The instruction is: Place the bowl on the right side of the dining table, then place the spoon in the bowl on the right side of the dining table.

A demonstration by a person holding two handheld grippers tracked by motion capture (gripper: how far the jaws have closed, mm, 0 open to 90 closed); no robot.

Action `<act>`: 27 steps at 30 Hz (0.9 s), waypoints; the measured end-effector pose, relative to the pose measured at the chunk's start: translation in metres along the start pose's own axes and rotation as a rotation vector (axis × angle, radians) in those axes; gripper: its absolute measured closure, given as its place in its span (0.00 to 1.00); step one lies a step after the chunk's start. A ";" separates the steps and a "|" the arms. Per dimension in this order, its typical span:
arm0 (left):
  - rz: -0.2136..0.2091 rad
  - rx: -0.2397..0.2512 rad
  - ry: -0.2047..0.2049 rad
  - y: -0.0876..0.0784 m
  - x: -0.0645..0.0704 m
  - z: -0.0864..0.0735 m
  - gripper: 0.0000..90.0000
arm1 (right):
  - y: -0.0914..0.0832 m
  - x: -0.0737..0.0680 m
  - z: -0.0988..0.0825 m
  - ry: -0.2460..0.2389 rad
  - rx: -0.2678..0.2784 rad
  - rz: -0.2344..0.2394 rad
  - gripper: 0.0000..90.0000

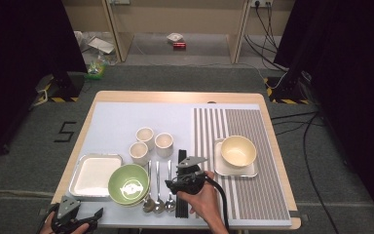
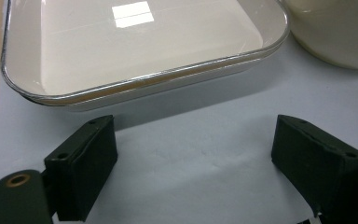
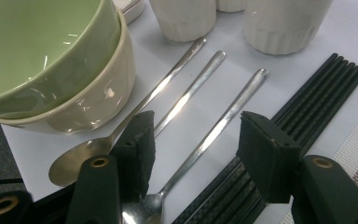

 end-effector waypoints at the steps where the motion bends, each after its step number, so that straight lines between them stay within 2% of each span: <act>1: 0.000 0.000 0.000 0.000 0.000 0.000 0.14 | 0.001 -0.001 0.001 -0.005 0.004 0.005 0.53; 12: 0.000 0.001 0.000 0.000 0.000 0.000 0.14 | 0.017 -0.012 -0.004 -0.041 -0.046 0.017 0.57; 27: 0.000 0.001 0.000 0.000 0.000 0.000 0.14 | 0.017 -0.007 -0.007 -0.047 -0.051 0.005 0.60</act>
Point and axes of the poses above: each handheld gripper's, and its own axes: y roughly forward along the jaws, z roughly out of its top, x roughly to its right, the point moved 9 cm from there along y, roughly forward along the jaws, and after that the axes turned 11 degrees about -y, right-handed, at the moved point
